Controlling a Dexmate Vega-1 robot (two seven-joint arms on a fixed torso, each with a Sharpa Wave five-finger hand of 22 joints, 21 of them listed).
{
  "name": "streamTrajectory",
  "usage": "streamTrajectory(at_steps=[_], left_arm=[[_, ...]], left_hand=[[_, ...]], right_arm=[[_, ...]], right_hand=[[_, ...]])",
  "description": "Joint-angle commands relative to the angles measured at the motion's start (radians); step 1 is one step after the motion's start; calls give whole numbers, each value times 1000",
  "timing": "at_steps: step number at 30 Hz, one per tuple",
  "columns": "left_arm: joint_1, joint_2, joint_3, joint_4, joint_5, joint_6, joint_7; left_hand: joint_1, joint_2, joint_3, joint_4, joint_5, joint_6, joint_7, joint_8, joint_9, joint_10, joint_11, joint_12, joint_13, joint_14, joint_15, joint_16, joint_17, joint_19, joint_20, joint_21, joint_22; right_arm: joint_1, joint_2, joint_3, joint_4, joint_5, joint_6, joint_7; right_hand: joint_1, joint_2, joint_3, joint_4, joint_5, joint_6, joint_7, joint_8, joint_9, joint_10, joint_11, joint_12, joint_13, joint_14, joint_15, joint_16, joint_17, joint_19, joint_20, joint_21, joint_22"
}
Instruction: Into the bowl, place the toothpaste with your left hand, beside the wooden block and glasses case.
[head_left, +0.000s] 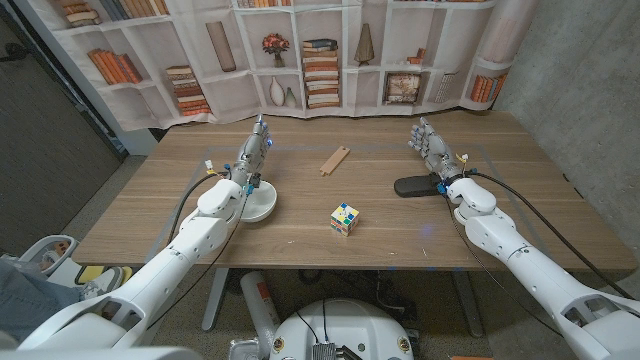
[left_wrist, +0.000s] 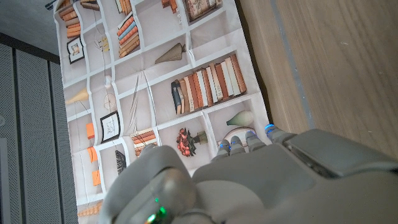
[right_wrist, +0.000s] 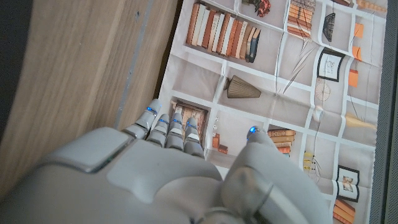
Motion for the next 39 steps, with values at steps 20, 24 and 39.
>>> streamTrajectory(at_steps=[20, 24, 39], left_arm=[[1, 26, -8, -51, 18, 25, 35], [-7, 34, -12, -48, 19, 30, 32], [-33, 62, -18, -17, 27, 30, -1]], left_hand=[[22, 11, -5, -7, 7, 7, -6, 11, 1, 11, -2, 10, 4, -61, 2, 12, 3, -127, 6, 7, 5], [25, 12, -4, -8, 7, 14, -4, 13, 1, 15, -4, 11, 4, -58, 2, 12, 3, -124, 8, 9, 5], [36, 19, -2, -13, 9, 33, -9, 17, 1, 36, -6, 17, 4, -38, 0, 17, 3, -114, 8, 12, 5]], right_arm=[[41, 10, -15, 43, -5, -10, 27], [43, 15, -18, 44, -8, -14, 20], [39, 30, -30, 31, -27, -22, -22]], right_hand=[[8, 0, 3, -4, 4, 12, -1, 4, 4, 13, 1, 6, 3, 4, 6, 2, 3, 3, -6, -7, 2], [8, 0, 3, -4, 3, 12, -1, 3, 4, 14, 2, 6, 3, 4, 6, 1, 3, 4, -6, -9, 2], [10, 3, 3, -7, 3, 12, 0, 2, 4, 15, -1, 5, 3, 5, 7, -1, 3, 4, -5, -19, 2]])
